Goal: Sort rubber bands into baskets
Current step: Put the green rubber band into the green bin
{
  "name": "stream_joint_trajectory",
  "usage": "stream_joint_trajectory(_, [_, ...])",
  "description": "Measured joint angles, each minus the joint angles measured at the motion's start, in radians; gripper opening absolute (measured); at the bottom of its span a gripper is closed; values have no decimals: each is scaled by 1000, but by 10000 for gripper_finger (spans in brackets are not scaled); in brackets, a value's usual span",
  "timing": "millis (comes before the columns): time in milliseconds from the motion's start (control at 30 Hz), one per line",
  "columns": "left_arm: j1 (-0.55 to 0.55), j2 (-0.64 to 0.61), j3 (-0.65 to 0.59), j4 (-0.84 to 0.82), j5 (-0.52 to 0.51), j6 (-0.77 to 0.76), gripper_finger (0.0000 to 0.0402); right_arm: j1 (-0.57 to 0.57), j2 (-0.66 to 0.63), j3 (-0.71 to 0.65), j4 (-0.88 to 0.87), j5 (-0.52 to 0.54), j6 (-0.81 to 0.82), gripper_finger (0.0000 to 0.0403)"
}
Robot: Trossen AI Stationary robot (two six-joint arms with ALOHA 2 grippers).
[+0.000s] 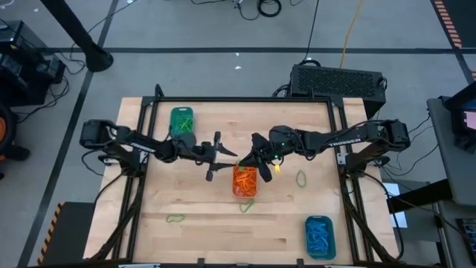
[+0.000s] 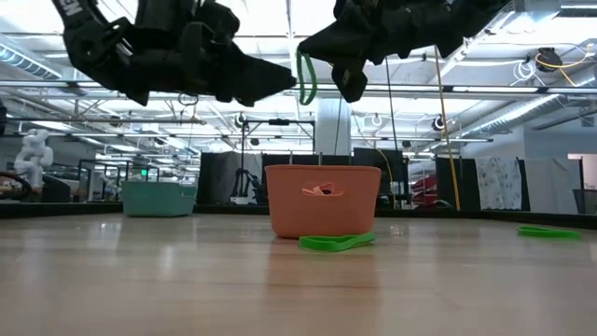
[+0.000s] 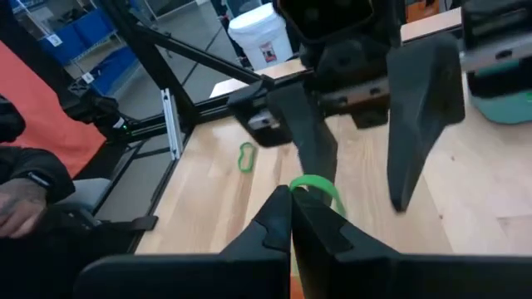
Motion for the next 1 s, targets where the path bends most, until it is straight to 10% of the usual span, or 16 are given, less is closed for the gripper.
stream_joint_trajectory(433, [-22,85,56,-8,5,1,162,-3,0,0,-2,5,-27,0])
stream_joint_trajectory(733, [-23,85,56,-11,4,1,16,-3,0,0,-3,6,-50,8])
stream_joint_trajectory(1000, [-20,67,56,-47,-28,1,4,-18,0,0,-65,87,-73,78])
